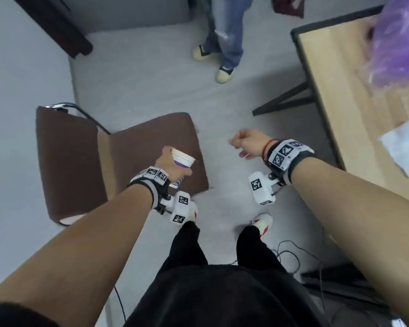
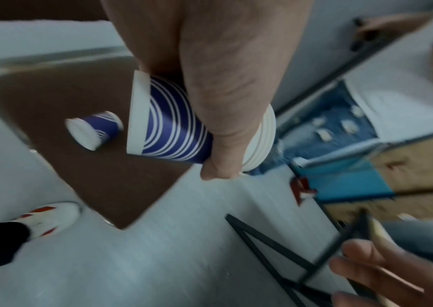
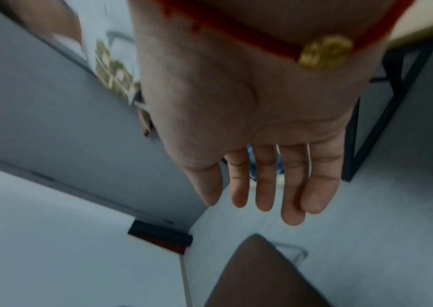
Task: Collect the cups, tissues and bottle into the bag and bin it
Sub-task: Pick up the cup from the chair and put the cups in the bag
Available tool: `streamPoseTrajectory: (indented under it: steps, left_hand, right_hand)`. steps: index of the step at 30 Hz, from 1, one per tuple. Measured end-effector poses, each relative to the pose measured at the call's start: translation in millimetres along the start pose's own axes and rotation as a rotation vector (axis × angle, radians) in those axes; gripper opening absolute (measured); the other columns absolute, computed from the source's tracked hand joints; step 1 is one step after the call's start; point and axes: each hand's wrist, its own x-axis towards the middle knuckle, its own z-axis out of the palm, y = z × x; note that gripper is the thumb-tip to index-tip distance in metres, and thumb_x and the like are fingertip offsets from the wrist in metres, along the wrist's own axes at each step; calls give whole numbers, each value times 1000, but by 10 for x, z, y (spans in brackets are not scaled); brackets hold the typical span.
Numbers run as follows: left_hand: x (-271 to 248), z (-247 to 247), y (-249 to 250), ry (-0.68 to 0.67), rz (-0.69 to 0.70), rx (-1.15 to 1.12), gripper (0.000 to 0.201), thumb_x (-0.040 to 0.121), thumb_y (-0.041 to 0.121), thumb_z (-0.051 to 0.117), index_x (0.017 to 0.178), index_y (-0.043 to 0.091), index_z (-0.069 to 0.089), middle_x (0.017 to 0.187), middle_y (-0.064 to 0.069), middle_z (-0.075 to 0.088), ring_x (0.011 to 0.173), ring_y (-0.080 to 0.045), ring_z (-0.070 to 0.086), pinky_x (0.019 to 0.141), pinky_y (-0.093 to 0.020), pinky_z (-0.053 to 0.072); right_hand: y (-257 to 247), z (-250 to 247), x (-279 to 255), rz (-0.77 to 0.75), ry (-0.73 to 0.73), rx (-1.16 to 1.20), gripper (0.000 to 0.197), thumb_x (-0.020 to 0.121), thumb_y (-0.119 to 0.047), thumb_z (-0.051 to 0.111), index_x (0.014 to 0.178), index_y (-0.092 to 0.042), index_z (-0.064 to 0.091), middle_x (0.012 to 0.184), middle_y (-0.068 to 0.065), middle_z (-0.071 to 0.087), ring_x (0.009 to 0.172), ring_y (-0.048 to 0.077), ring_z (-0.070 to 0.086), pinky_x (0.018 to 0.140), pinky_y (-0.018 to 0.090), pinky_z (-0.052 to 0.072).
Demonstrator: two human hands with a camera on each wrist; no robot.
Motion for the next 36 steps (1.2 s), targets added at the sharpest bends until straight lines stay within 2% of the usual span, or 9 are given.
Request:
streamPoseTrajectory:
  steps: [4,9,13,17,21,26,30,34,36]
  left_hand:
    - [615,-380,-1277,-47,-159,11,86,36,58,89,110,25,60,100,12,72,89,-12,70,78,-28,55]
    - [858,-594,-2085,2,-248,-115,76,59,30,87,122,18,47,106,2,61,96,-20,58,77,-29,46]
    - [1130,-387,-2509,-31,-234,-195,80,63,21,86,130,24,42,112,0,62,95,-22,61,56,-23,44]
    - [1254,-168,-2755,-51,-216,-267,82,60,16,88,126,35,43,106,1,62,91,-25,63,58,-29,50]
    - [1313,-46,-2900,-69,-198,-295,80,65,13,86,130,34,44,104,4,61,89,-21,61,61,-29,52]
    - [1354,-35,-2877,-50,-141,-261,81,69,15,85,135,31,42,110,5,58,96,-17,57,59,-13,40]
    - [1264,-111,-2621,-74,-114,-216,80,68,12,86,134,30,44,112,4,59,100,-20,56,70,-21,44]
    - [1044,-268,-1956,-77,34,-149,76,65,11,83,130,31,49,109,2,67,98,-25,65,76,-31,54]
    - [925,-320,-1507,-104,163,-100,77,63,16,83,130,32,48,111,4,69,100,-24,66,87,-34,54]
  right_hand:
    - [-364,1184,726,40,-93,-88,16,92,-34,60,97,-19,59,95,4,62,75,21,64,67,31,54]
    - [-532,2347,1350,84,-131,-176,17,89,-34,64,102,-23,61,80,4,64,69,20,63,76,39,60]
    - [-483,2991,1770,91,-150,-250,53,75,-36,75,122,-31,52,109,5,60,86,28,66,80,47,61]
    - [-325,3413,1998,43,-197,-452,99,66,-26,85,144,-43,27,129,9,37,97,31,58,90,44,54]
    - [-155,3724,2242,16,-175,-560,101,70,-12,78,141,-53,19,138,9,26,95,41,64,89,48,56]
    - [-144,3726,2431,-1,-26,-570,67,86,-7,50,141,-44,38,131,13,52,109,38,61,93,43,53]
    - [-270,3302,2340,39,101,-459,39,92,-5,47,123,-19,66,122,13,67,112,34,64,90,35,51]
    - [-333,2456,1871,-64,-5,-34,22,87,-8,53,89,-25,67,76,-6,67,66,3,67,59,21,53]
    - [-449,2074,1521,-116,-48,-68,15,82,-22,48,81,-23,63,72,-9,63,65,7,60,63,22,46]
